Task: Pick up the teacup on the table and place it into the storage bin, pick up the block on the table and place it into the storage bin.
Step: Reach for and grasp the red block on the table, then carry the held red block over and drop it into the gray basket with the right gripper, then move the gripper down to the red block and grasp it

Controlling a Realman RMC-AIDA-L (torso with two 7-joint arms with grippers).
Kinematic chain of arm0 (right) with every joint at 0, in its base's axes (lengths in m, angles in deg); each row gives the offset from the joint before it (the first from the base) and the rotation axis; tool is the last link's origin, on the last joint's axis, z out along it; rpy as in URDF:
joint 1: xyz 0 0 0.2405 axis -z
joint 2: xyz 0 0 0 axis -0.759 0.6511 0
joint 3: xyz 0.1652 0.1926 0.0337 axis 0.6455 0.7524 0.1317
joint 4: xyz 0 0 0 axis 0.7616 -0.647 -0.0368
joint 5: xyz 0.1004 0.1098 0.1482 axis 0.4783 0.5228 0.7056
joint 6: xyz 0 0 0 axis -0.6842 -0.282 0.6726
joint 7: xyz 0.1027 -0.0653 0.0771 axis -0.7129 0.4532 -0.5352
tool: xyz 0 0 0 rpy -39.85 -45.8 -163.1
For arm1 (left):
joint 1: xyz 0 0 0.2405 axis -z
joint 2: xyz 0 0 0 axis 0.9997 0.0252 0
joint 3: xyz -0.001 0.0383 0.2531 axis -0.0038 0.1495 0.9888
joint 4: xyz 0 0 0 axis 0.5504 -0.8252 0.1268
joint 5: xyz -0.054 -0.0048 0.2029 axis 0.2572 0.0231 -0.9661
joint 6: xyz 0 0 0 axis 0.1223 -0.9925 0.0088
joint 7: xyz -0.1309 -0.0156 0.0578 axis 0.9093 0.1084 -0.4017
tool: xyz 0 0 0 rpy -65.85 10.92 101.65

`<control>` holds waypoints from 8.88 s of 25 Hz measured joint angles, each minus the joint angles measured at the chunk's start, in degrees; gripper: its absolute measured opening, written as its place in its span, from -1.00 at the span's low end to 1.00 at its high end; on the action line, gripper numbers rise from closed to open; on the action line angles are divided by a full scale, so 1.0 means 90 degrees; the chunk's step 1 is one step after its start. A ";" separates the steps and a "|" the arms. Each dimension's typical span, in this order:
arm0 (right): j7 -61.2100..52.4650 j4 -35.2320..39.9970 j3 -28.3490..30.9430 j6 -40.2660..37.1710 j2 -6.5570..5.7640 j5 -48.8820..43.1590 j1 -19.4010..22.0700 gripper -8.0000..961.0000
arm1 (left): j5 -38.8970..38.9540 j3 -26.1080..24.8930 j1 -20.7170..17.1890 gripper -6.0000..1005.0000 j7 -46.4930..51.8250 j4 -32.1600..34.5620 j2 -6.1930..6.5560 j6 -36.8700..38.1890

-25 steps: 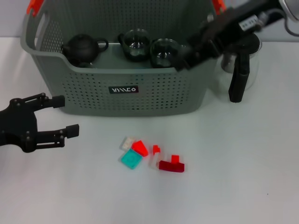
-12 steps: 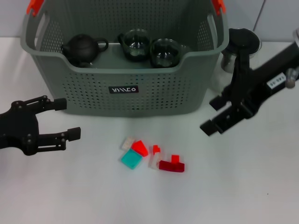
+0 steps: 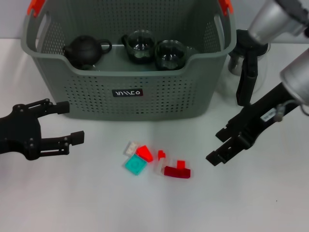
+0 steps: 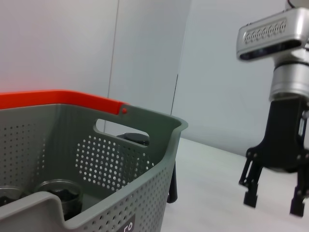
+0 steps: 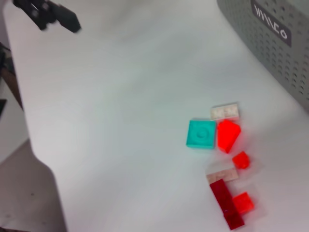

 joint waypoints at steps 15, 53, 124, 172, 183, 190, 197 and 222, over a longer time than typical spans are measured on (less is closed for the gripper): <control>0.0225 -0.0969 -0.1745 0.1485 0.0213 -0.0283 -0.0184 0.72 | 0.0000 0.0005 0.0015 0.77 -0.0172 -0.0205 -0.0003 -0.0128; -0.0265 -0.1944 -0.4150 0.3164 0.0302 0.0289 -0.0757 0.70 | 0.0013 -0.0043 -0.0006 0.77 -0.0254 -0.0350 0.0000 -0.0197; -0.0501 -0.2211 -0.4862 0.3788 0.0306 0.0680 -0.1081 0.00 | 0.0058 -0.0086 -0.0005 0.77 -0.0253 -0.0370 0.0000 -0.0245; -0.0811 0.1310 -0.2242 0.1606 0.0203 0.0113 -0.0380 -0.56 | 0.0091 -0.0341 -0.0028 0.77 -0.0254 -0.0370 0.0029 -0.0077; -0.0574 0.0653 -0.1584 0.3583 0.0206 -0.0898 -0.1336 -0.56 | 0.0112 -0.0318 -0.0020 0.77 -0.0262 -0.0370 0.0032 -0.0085; -0.0519 -0.0331 -0.1416 0.4599 0.0204 -0.1218 -0.1677 -0.49 | 0.0088 -0.0340 -0.0023 0.77 -0.0255 -0.0379 0.0043 -0.0088; -0.0545 -0.0302 -0.1408 0.5003 0.0202 -0.1233 -0.1614 -0.33 | 0.0086 -0.0340 0.0031 0.77 -0.0251 -0.0377 0.0068 -0.0104; -0.0165 0.2116 -0.0875 0.0032 0.0184 0.0065 -0.0092 0.97 | 0.0114 -0.0335 -0.0005 0.77 -0.0253 -0.0390 0.0040 -0.0115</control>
